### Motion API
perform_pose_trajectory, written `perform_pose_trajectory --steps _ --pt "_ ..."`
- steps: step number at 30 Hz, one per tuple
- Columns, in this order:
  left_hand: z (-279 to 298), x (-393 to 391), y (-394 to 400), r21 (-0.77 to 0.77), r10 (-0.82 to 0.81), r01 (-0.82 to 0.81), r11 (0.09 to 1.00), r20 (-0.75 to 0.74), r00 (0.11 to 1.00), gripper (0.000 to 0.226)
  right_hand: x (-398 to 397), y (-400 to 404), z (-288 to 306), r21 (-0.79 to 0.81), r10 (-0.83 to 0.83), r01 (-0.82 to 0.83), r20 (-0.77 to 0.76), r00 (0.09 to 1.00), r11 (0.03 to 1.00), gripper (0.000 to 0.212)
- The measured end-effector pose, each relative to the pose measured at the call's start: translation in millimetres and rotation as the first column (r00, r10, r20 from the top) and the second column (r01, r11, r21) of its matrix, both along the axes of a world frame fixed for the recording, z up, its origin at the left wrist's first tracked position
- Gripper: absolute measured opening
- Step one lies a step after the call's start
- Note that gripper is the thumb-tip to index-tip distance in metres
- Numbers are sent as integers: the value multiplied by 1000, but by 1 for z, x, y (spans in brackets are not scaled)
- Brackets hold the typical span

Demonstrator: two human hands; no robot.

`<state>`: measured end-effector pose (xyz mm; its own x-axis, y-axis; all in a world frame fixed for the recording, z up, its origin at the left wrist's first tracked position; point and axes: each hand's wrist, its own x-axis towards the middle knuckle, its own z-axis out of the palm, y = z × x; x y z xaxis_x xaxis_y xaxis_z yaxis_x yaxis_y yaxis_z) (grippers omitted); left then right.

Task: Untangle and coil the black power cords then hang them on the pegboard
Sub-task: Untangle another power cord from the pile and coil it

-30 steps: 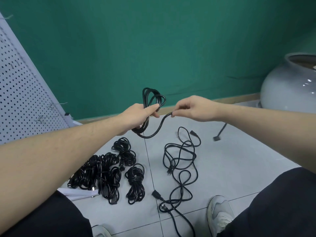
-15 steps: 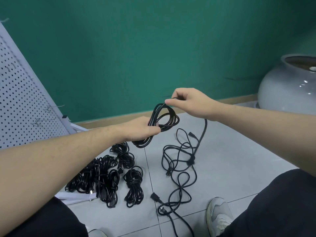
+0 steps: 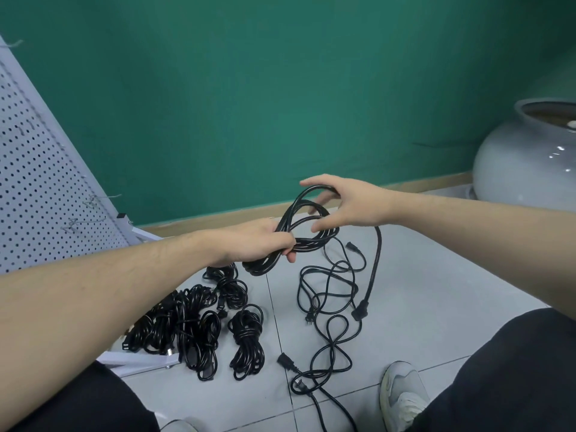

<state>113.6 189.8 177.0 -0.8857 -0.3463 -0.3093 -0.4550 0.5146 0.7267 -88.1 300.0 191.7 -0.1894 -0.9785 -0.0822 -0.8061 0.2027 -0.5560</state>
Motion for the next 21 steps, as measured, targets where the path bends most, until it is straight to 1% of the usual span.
perform_pose_trajectory --steps 2,3,5,7,8,10,12,15,16,17,19,21 --pt "-3 2 -3 -41 -36 37 998 24 999 36 -1 -2 -2 35 18 -17 -33 999 999 74" --pt "-4 2 -4 -55 -45 47 997 31 999 39 -1 -2 -1 49 24 -23 -22 999 999 64" --pt "-4 1 -4 -4 -64 64 998 1 998 45 0 -1 2 64 19 -19 7 1000 998 39" --pt "0 -1 -2 63 -95 97 993 -34 995 50 -1 0 5 21 11 -10 -50 999 1000 18" --pt "1 -1 -1 71 -119 122 990 -45 992 47 -2 0 6 -3 8 -8 -95 995 1000 14" --pt "2 -3 -1 44 -147 150 988 -52 988 36 -3 0 6 -31 13 -18 -171 985 999 24" --pt "2 -4 -3 47 -108 111 993 -59 992 31 -4 1 5 -49 10 -19 -182 983 999 25" --pt "-3 -2 -4 87 -50 54 995 -52 997 28 -4 5 9 -44 -2 -4 -138 990 999 18" --pt "-6 -2 -5 96 -42 47 994 -55 998 26 -5 6 9 -31 -3 0 -119 993 1000 19" --pt "-8 -2 -4 107 -33 40 993 -66 997 25 -6 7 9 -16 -4 2 -101 995 1000 23" --pt "-9 -2 -6 123 -7 16 992 -67 998 30 -8 9 8 -15 -18 17 -75 997 1000 34" --pt "-10 0 -10 68 -6 8 998 -27 1000 31 -10 11 12 -83 -18 15 -36 999 996 35"
